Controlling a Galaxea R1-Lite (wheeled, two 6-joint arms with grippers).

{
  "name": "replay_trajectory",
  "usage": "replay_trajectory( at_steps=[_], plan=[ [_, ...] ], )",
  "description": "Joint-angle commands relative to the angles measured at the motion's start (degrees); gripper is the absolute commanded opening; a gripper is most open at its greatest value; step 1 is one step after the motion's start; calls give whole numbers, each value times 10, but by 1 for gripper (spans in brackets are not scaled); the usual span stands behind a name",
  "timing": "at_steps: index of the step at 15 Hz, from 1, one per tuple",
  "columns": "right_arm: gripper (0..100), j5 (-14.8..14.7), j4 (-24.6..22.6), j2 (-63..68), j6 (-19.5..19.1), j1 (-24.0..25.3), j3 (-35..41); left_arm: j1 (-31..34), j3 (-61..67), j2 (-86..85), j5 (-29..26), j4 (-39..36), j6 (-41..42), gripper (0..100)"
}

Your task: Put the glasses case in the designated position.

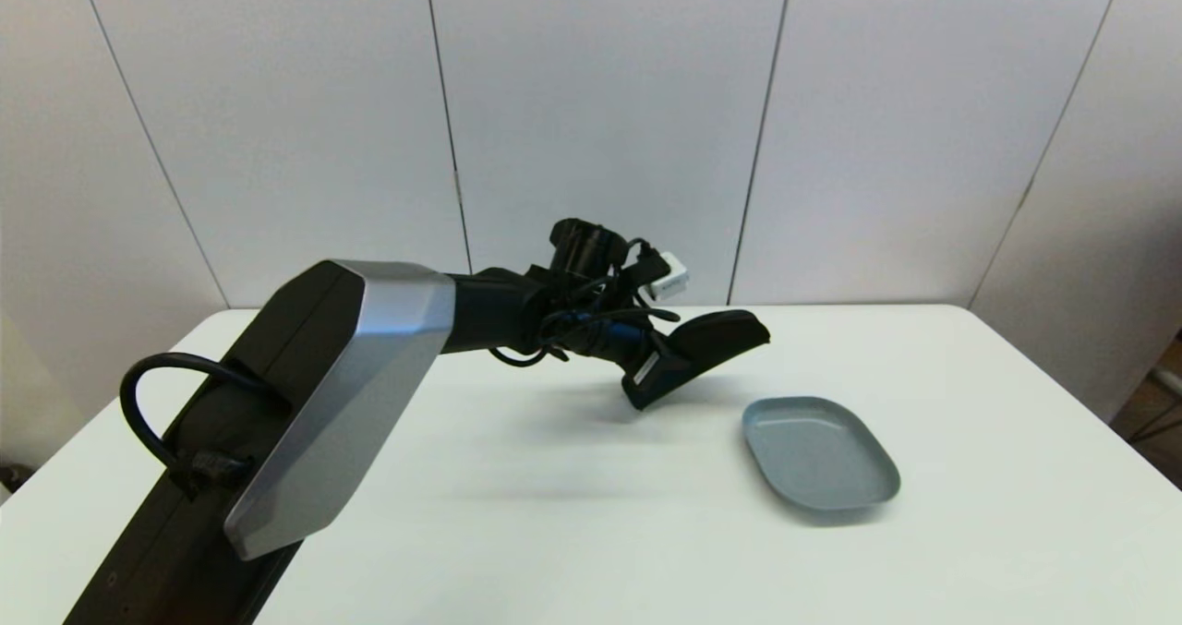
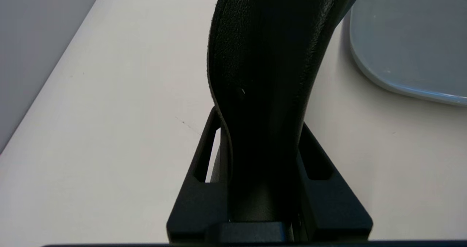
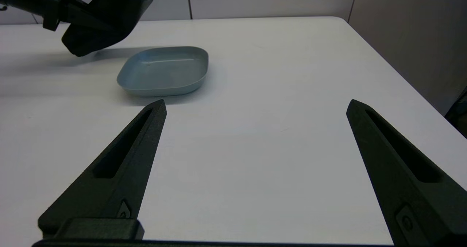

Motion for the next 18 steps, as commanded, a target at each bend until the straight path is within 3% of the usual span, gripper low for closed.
replay_trajectory(
  at_steps=[1, 4, 8, 18],
  plan=[
    [100, 0, 0, 0, 0, 0, 0, -11, 0, -5, -2, -1, -5, 0],
    [100, 1, 0, 0, 0, 0, 0, -16, 0, -11, 3, -18, -27, 0],
    [100, 1, 0, 0, 0, 0, 0, -35, 1, -15, 32, -95, -88, 0],
    [100, 0, 0, 0, 0, -1, 0, -36, 1, 7, 32, -109, -81, 0]
  ],
)
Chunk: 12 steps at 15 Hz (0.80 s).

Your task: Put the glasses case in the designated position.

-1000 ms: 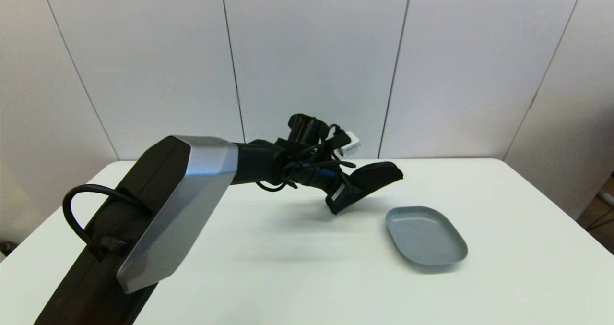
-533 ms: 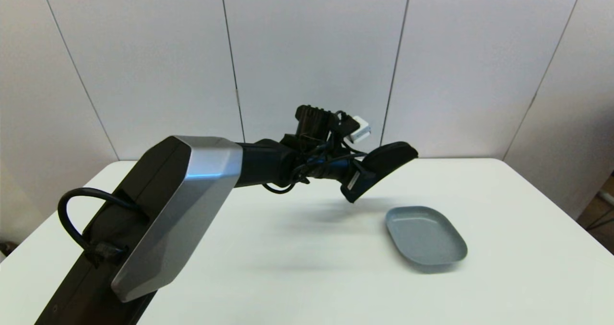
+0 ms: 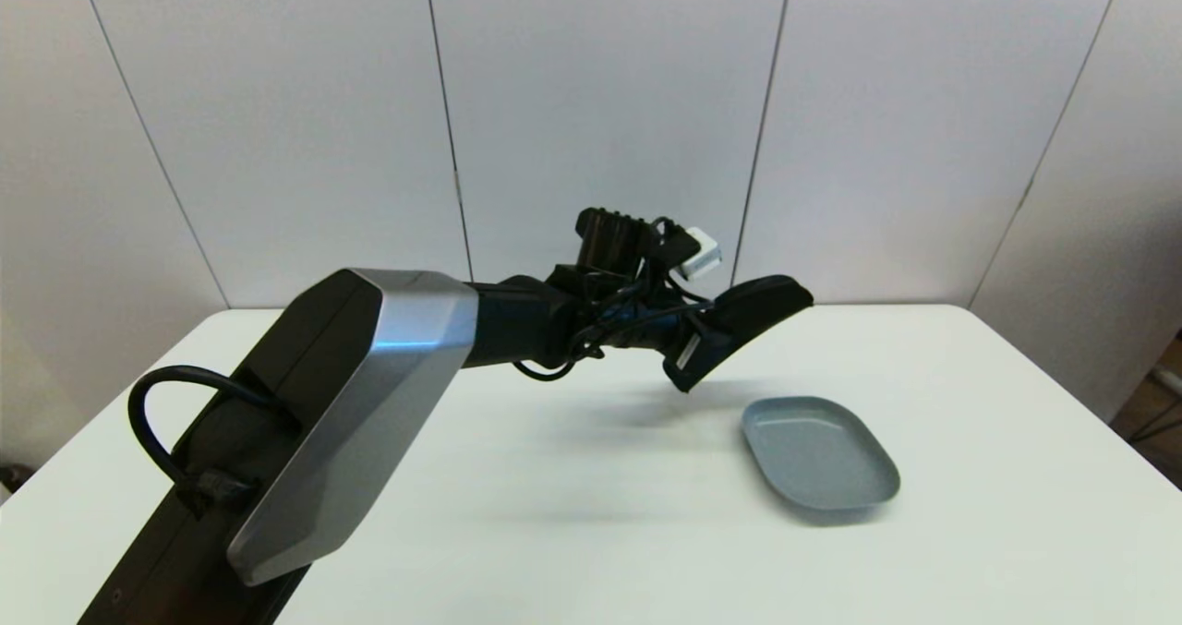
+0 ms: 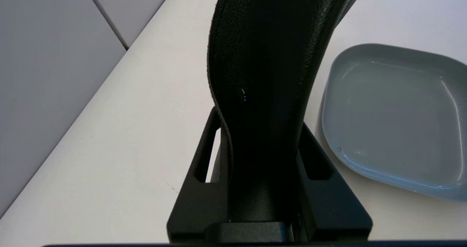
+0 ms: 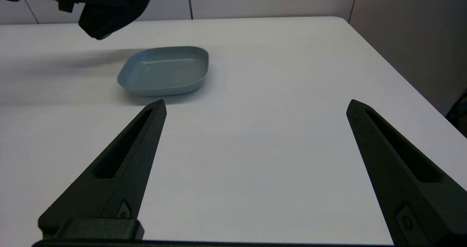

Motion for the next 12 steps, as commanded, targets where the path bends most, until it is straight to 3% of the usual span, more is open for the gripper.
replay_trajectory(
  at_steps=[1, 12],
  plan=[
    [100, -1, 0, 0, 0, -1, 0, 0, 0, 11, -3, 2, 4, 0],
    [100, -1, 0, 0, 0, 0, 0, 2, 0, 17, -3, 0, 14, 0]
  ],
)
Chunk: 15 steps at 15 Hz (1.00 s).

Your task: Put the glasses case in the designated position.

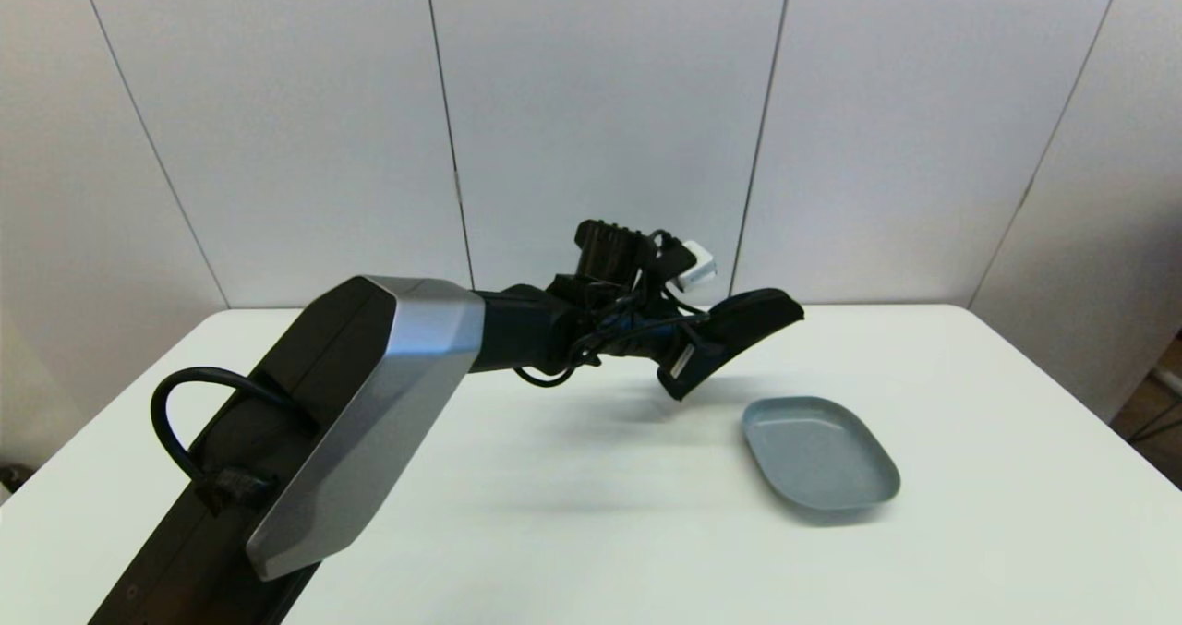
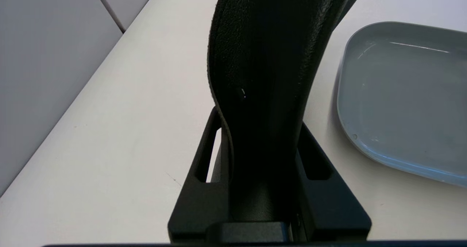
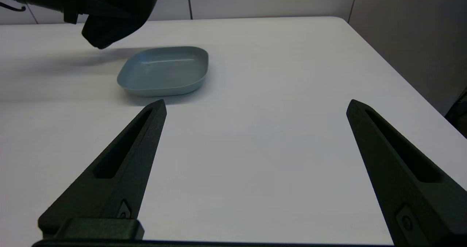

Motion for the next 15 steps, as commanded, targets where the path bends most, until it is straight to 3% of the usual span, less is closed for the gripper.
replay_trajectory(
  at_steps=[1, 13, 14, 15],
  plan=[
    [100, 1, 0, 0, 0, -1, 0, 0, 0, 2, -2, 0, 1, 0],
    [100, 0, 0, 0, 0, 0, 0, -1, 0, 7, -31, 0, 1, 0],
    [100, 0, 0, 0, 0, -1, 0, 1, 0, 7, -36, 0, 0, 100],
    [100, 0, 0, 0, 0, 0, 0, 1, 0, 7, -35, -1, -1, 100]
  ],
)
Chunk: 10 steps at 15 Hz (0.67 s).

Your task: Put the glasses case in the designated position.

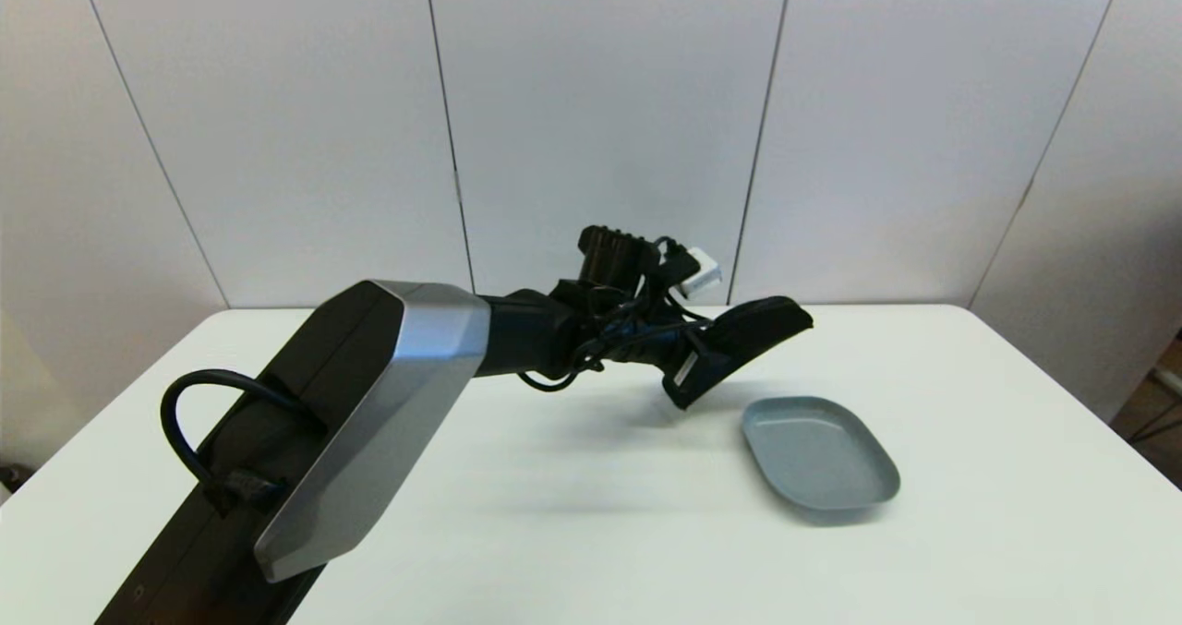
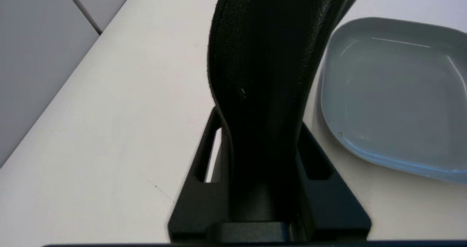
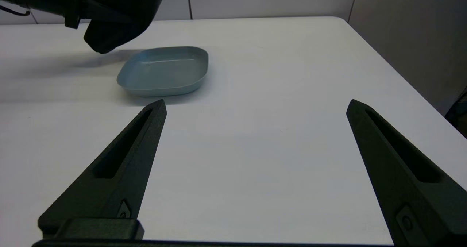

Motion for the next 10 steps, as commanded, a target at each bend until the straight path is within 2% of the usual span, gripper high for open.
replay_trajectory(
  at_steps=[1, 6, 10],
  plan=[
    [100, 0, 0, 0, 0, 0, 0, 3, 0, 1, -6, -1, -1, 100],
    [100, 0, 0, 0, 0, 0, 0, 10, 0, 0, -5, -2, -1, 100],
    [100, 0, 0, 0, 0, 0, 0, 50, 0, -40, 8, 28, -36, 100]
  ],
)
